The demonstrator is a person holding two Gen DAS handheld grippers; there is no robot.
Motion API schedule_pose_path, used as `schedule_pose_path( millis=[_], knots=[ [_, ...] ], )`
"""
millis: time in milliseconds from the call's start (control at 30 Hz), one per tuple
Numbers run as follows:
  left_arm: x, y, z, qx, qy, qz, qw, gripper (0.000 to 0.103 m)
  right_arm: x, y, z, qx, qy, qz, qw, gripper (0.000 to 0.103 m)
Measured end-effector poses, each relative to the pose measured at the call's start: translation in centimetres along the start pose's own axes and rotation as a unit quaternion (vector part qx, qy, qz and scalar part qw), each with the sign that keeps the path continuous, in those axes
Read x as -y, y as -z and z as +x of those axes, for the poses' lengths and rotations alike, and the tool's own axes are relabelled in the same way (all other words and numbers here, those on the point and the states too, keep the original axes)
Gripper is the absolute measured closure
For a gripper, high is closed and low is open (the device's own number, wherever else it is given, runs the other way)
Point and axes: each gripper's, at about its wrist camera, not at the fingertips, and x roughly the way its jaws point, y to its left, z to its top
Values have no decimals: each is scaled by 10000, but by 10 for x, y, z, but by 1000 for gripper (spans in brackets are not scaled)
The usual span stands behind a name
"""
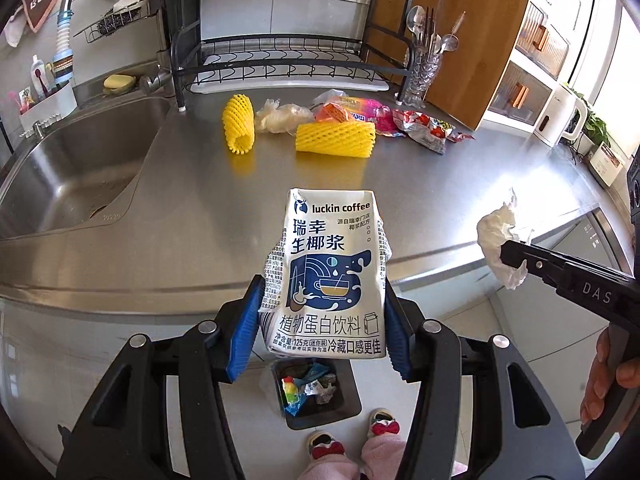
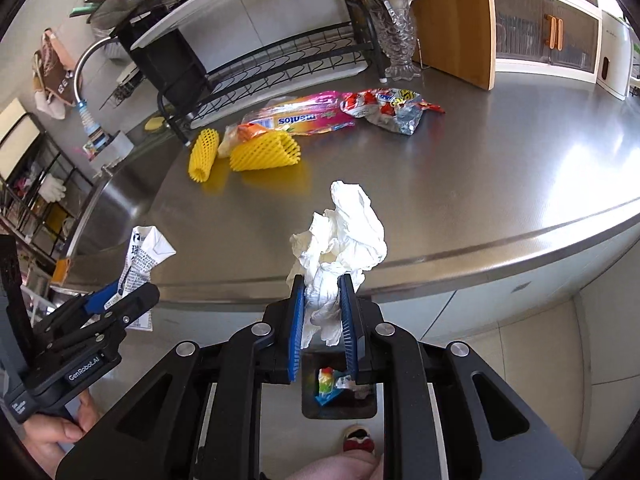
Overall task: Collect trash
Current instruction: 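Carry the carton and tissue down over the bin and open both tools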
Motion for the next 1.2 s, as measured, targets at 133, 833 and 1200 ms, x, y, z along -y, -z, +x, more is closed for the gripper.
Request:
schedule_pose_path(
  millis=[133,833,1200],
  knots=[
    [6,21,-10,-82,-13,-9,10000,51,-9,22,0,-178,-183,-136,9996,84],
    [3,163,46,-1124,-211,-838,9899,51,4,144,77,-2003,-583,-53,9780,84],
    [-24,195,138,-1743,-159,-721,9819,51,17,162,172,-2535,-272,573,9652,84]
  ],
)
